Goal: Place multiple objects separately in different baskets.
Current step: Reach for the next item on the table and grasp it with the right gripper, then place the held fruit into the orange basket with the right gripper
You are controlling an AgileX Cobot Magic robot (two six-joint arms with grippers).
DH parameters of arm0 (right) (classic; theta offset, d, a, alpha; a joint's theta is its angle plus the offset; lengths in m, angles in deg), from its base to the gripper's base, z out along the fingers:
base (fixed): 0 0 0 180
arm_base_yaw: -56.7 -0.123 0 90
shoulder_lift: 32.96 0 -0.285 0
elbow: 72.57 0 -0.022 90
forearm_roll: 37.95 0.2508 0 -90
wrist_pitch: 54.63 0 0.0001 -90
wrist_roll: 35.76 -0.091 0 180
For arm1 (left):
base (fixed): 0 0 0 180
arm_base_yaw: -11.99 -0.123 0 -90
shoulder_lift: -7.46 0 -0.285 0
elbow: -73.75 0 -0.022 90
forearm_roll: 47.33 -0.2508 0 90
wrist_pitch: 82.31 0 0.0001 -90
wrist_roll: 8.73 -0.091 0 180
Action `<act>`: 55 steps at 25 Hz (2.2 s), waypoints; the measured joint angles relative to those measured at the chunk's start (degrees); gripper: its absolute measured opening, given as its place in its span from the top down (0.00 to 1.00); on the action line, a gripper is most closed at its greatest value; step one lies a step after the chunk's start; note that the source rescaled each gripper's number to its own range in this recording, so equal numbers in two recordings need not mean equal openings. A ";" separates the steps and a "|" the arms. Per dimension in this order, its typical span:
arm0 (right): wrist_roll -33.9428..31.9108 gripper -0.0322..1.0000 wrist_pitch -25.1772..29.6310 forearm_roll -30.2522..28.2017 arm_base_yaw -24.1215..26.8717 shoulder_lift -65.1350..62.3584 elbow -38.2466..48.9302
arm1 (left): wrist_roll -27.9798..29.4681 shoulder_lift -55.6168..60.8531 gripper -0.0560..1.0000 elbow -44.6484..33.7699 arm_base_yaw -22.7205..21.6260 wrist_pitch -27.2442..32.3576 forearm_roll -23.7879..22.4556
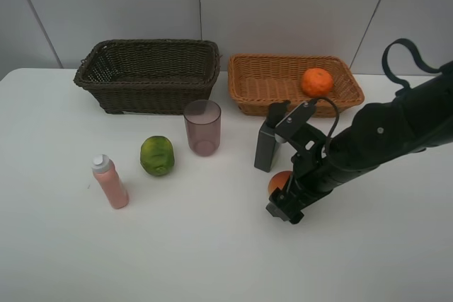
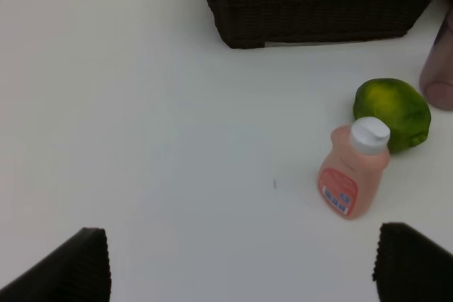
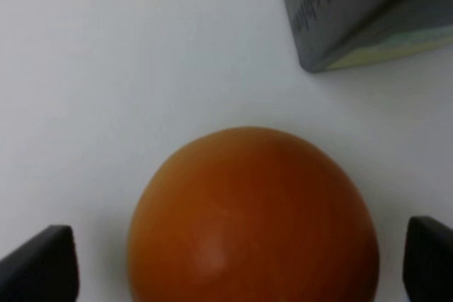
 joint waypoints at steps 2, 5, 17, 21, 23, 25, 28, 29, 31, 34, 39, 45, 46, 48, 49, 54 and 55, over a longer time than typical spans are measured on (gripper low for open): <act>0.00 0.20 0.19 0.00 0.00 0.00 0.00 | 0.00 0.00 0.03 0.00 0.00 0.00 0.00; 0.00 0.64 0.38 0.00 0.00 0.00 0.00 | 0.00 0.00 0.03 0.00 0.00 0.00 0.00; 0.00 0.65 0.53 0.00 0.00 0.00 0.00 | 0.00 0.00 0.03 0.00 0.00 0.00 0.00; 0.00 0.65 0.53 0.00 0.00 0.00 0.00 | 0.00 0.00 0.03 0.00 0.00 0.00 0.00; 0.00 0.65 0.53 0.00 0.00 0.00 0.00 | 0.00 0.00 0.03 0.00 0.00 0.00 0.00; 0.00 0.65 0.88 0.00 0.00 0.00 0.00 | 0.00 0.00 0.03 0.00 0.00 0.00 0.00; 0.00 0.65 3.25 0.00 0.00 -1.18 0.00 | 0.00 0.00 0.03 0.00 0.00 0.00 0.00; 0.00 0.65 4.21 0.00 0.00 -1.86 0.00 | 0.00 0.00 0.03 0.00 0.00 0.00 0.00; -1.74 0.65 6.44 0.00 0.00 -3.87 0.04 | 0.00 0.00 0.03 0.00 0.00 0.00 0.00; -6.60 0.65 11.14 -0.42 0.00 -7.27 -1.14 | 0.00 0.00 0.03 0.00 0.00 0.00 0.00; -18.54 0.65 24.27 -6.59 0.00 -11.83 -5.52 | 0.00 0.00 0.03 0.00 0.00 0.00 0.00; -36.34 0.65 38.75 -16.91 0.00 -15.37 -12.63 | 0.00 0.00 0.03 0.00 0.00 0.00 0.00; -38.32 0.65 41.31 -17.85 0.14 -15.60 -14.23 | 0.00 0.00 0.03 0.00 0.00 0.00 0.00; -40.95 0.65 45.42 -19.79 0.47 -15.79 -17.29 | 0.00 0.00 0.03 0.00 0.00 0.00 0.00; -42.08 0.65 47.32 -20.65 0.59 -15.79 -19.20 | 0.00 0.00 0.03 0.00 0.00 0.00 0.00; -44.29 0.65 51.03 -22.33 1.81 -15.51 -28.03 | 0.00 0.00 0.03 0.00 0.00 0.00 0.00; -44.42 0.65 51.56 -22.42 2.71 -15.10 -29.77 | 0.00 0.00 0.03 0.00 0.00 0.00 0.00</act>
